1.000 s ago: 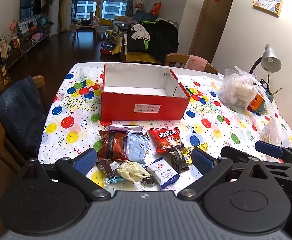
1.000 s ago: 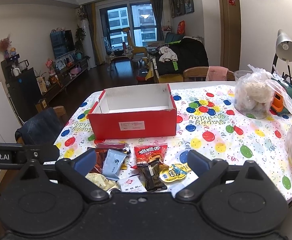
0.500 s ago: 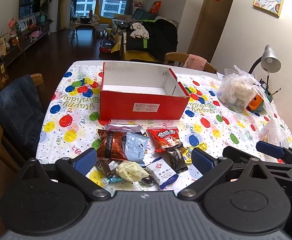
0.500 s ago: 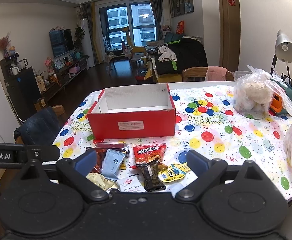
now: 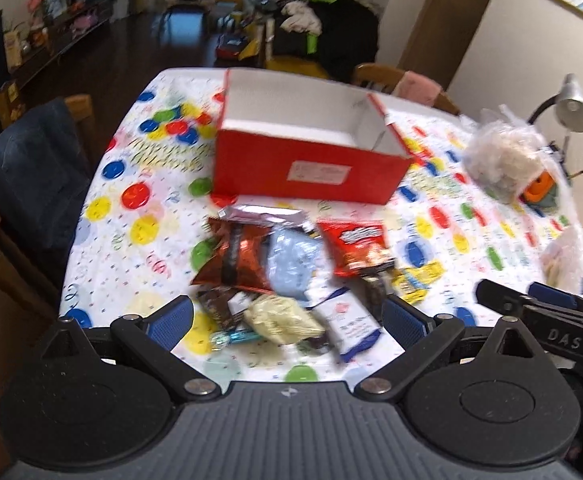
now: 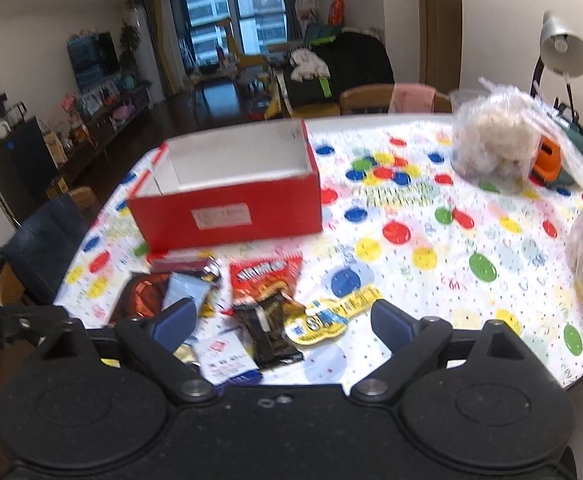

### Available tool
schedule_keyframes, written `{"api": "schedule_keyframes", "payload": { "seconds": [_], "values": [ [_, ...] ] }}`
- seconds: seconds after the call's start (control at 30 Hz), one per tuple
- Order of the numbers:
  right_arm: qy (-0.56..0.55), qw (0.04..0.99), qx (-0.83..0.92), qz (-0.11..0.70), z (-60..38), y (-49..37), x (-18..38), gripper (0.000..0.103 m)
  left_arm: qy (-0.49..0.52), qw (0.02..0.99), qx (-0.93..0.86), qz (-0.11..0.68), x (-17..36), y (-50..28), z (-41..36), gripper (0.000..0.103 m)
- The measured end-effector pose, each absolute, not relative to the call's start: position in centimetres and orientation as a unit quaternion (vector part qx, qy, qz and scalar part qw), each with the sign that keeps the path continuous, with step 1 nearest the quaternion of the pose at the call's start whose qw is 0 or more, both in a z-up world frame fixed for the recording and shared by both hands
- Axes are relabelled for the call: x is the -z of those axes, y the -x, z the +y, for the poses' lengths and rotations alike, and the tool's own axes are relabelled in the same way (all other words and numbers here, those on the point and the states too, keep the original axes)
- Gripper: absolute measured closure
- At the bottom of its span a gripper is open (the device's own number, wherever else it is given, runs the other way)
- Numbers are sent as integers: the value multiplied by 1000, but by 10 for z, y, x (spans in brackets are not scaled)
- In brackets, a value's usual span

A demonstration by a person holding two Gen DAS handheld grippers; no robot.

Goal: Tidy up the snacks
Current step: 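Grasp the cream bread bag with the left gripper while the right gripper grasps the black cake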

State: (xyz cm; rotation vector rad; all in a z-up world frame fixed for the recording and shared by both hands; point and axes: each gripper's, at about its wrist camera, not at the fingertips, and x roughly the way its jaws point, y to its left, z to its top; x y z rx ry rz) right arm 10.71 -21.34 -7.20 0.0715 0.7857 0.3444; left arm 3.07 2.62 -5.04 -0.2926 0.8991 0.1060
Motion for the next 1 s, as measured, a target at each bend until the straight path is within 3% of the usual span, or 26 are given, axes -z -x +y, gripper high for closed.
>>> {"api": "schedule_keyframes", "payload": {
  "seconds": [0.33,0.63,0.77,0.83,1.0],
  "values": [
    [12,878,-193,438,-203,-139,123,21,135,871,-47,470,83,-51,33,4],
    [84,860,-249,438,-172,-159,155,30,94,869,-25,486,106,-75,17,17],
    [99,854,-256,442,-161,-169,166,40,90,858,-17,505,121,-88,12,21],
    [95,851,-260,446,-159,-174,171,46,96,851,-13,517,128,-92,11,30],
    [87,843,-266,459,-154,-182,179,52,95,844,-20,527,140,-101,12,36]
  ]
}}
